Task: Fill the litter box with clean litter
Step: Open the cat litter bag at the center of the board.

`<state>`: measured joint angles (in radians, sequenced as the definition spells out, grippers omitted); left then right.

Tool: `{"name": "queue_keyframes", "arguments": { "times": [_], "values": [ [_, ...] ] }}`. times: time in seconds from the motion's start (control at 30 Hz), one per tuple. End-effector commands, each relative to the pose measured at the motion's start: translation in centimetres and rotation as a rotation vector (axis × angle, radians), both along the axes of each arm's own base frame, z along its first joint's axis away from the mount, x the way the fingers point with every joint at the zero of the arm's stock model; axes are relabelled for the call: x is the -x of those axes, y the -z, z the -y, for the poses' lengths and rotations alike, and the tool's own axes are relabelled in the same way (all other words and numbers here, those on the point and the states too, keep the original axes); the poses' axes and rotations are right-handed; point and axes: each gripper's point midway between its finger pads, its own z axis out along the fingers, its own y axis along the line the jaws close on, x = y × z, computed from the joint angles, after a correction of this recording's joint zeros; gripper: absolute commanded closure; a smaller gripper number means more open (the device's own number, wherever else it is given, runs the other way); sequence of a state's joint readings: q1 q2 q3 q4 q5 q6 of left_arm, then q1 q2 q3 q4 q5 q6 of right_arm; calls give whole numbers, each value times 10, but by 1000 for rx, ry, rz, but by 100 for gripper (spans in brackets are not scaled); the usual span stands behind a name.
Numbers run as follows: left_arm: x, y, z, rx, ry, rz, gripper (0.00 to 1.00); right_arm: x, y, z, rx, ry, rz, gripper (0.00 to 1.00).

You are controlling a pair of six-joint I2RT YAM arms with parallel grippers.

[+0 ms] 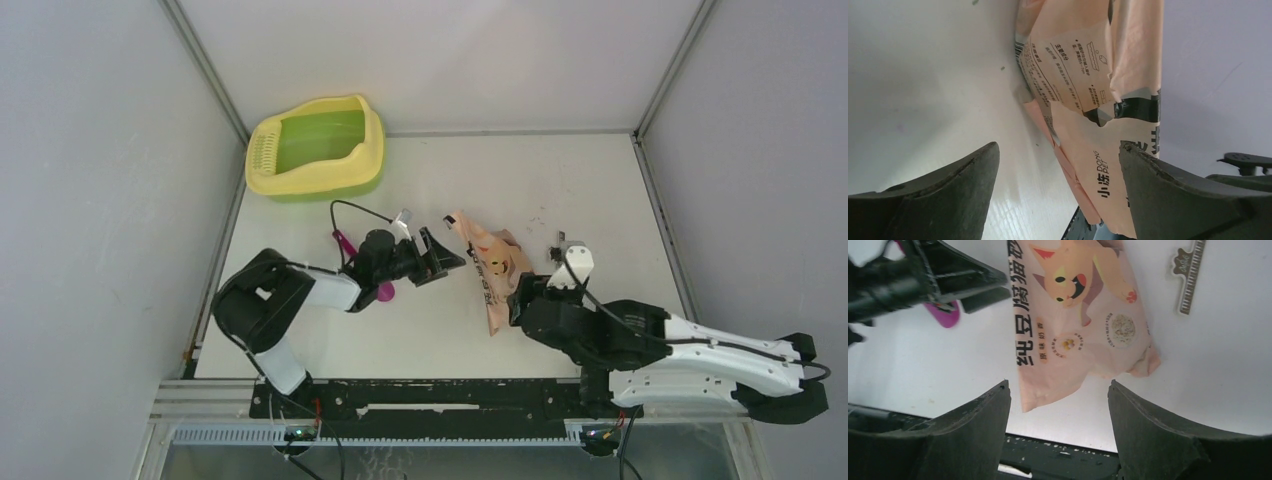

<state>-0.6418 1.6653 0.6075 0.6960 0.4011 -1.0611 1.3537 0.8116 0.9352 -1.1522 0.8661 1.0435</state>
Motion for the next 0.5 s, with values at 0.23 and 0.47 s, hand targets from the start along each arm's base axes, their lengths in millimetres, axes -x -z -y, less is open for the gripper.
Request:
{"name": "queue_keyframes", "arguments": {
  "times": [0.23, 0.47],
  "values": [
    [13, -46, 50, 336, 94, 246, 10, 6, -17, -20, -185, -102, -18, 23],
    [16, -67, 55, 348, 109, 354, 10, 8, -15, -21, -190, -112, -27, 23]
  ]
}}
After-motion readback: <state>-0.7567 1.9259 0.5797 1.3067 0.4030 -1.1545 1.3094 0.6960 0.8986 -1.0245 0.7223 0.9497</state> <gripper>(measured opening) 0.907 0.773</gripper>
